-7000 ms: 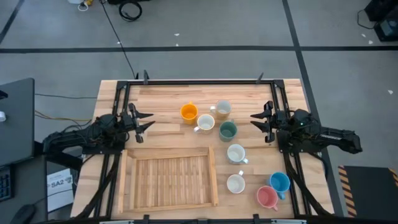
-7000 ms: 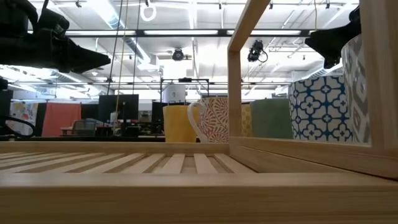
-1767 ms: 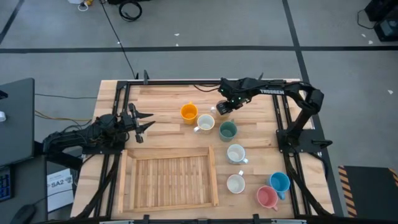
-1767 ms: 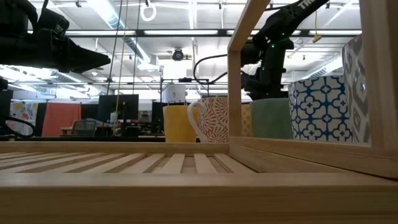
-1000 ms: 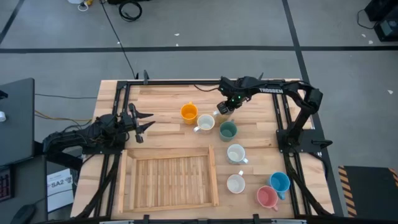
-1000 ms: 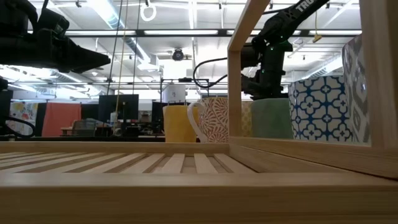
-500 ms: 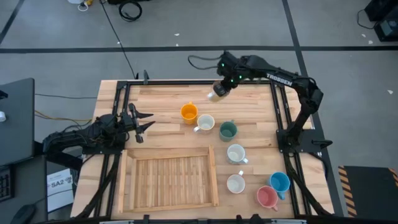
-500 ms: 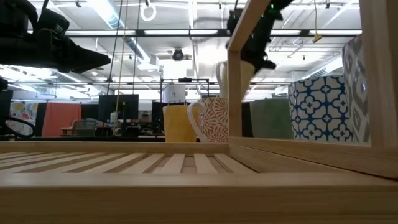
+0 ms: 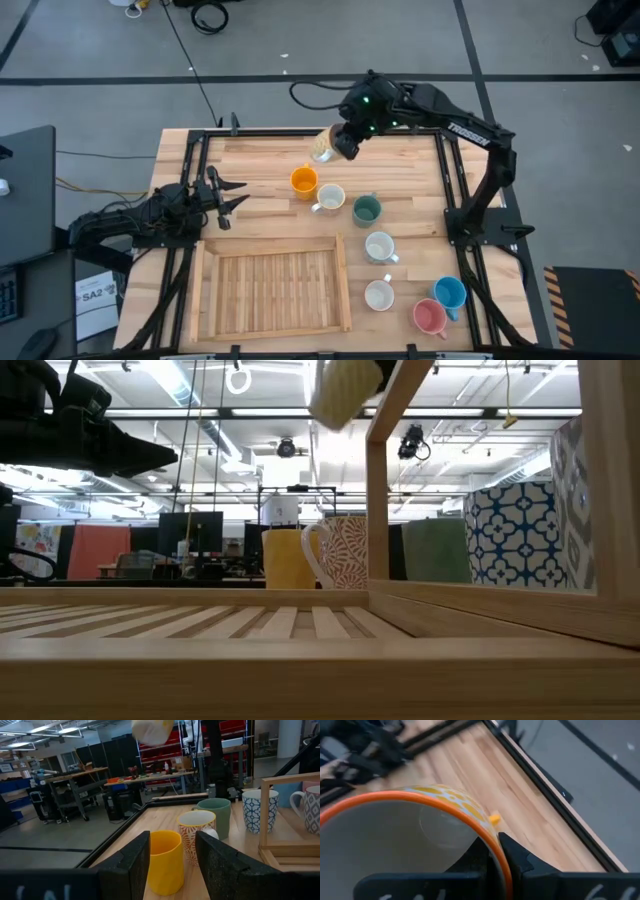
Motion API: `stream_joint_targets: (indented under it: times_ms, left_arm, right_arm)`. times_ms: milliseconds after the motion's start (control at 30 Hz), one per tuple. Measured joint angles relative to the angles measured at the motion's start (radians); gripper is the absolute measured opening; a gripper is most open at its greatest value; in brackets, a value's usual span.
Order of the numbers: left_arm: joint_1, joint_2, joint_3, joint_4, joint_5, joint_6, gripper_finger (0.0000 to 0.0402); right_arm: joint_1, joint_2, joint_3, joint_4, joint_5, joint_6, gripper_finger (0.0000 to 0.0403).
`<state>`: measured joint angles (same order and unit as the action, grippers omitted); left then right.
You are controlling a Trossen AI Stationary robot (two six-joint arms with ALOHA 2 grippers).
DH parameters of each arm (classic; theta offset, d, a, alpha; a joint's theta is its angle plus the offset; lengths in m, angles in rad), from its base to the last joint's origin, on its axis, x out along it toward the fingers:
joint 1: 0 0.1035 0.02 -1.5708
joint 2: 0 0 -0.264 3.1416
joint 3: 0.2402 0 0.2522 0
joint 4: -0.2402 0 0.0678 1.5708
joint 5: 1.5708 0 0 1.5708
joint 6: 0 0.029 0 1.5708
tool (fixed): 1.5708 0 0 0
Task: Place coffee mugs
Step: Put the yellow patterned mug on the shelf
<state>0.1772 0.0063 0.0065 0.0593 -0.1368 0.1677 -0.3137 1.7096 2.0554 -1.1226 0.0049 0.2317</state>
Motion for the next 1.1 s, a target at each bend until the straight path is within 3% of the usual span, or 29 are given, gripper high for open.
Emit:
stream_joint_targets:
  times_ms: [433,700,1100]
  left_arm:
    - [0.0,0.0,0.0,0.0,0.0,0.0,0.0164]
    - [0.0,0.007,0.0,-0.002,0.0,0.0,0.0164]
    - [0.0,0.013,0.0,-0.003,0.0,0.0,0.0164]
  right_arm:
    - [0.235,0.028,0.13,0.035,0.11,0.0,0.003]
    - [0.323,0.165,0.303,0.002,0.135,-0.035,0.003]
    - [0.444,0.263,0.3,0.011,0.106,-0.05,0.003]
